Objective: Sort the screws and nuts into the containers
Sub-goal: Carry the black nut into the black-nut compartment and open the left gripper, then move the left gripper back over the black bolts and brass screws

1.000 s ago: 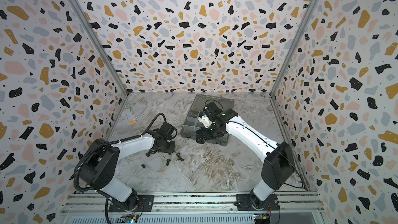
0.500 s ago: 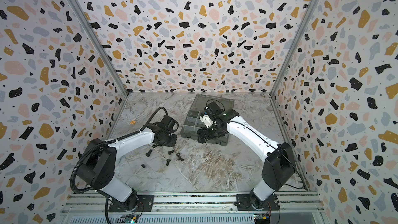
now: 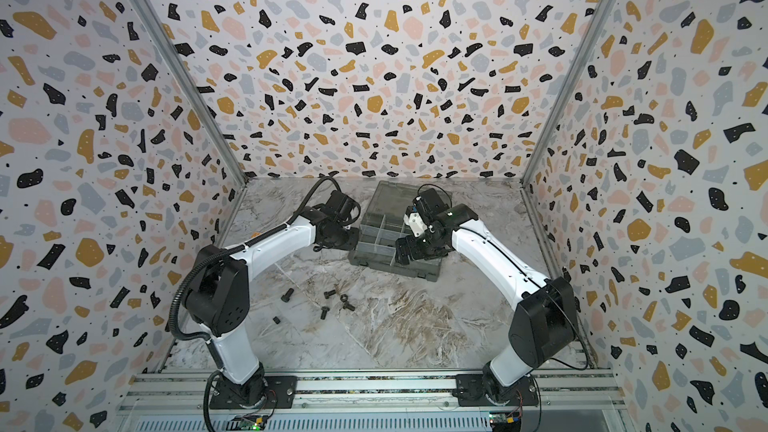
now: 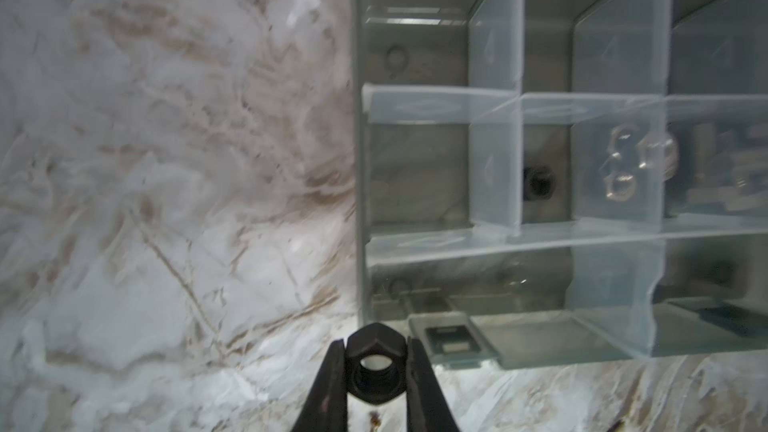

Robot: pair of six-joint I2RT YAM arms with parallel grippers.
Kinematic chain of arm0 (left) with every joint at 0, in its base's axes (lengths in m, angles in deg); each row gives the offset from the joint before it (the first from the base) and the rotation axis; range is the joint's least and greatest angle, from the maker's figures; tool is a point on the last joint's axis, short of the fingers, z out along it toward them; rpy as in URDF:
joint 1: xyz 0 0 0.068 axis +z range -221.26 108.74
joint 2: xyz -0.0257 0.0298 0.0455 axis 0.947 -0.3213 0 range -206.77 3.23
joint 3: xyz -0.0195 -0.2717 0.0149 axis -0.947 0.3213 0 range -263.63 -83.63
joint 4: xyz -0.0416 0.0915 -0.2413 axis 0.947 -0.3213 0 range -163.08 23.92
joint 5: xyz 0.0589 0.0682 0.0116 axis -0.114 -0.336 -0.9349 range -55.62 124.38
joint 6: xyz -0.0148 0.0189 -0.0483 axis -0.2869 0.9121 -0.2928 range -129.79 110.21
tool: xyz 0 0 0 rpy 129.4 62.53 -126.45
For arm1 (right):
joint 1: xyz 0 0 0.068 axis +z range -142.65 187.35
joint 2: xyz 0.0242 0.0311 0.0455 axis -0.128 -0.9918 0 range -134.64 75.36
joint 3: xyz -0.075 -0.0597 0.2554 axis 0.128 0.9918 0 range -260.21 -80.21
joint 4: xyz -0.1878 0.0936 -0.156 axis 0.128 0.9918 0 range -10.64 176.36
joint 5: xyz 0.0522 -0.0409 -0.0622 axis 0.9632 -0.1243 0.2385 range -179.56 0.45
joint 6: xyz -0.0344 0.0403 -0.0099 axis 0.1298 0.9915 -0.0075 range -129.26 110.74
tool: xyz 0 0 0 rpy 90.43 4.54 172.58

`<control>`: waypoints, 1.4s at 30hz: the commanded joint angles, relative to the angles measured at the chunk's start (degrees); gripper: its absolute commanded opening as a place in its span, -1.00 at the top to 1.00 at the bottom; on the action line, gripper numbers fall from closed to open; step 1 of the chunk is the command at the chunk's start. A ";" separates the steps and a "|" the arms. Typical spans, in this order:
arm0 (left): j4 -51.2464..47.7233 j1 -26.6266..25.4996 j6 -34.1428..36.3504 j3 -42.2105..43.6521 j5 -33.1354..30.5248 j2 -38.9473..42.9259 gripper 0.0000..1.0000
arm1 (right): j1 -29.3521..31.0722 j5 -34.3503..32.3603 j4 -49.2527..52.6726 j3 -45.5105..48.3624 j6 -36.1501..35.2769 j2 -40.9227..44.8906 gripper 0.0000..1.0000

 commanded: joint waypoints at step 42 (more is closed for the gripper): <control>-6.29 -2.68 0.38 2.14 -1.48 5.81 -0.13 | 4.40 -2.81 2.18 -5.18 0.11 -4.09 -0.87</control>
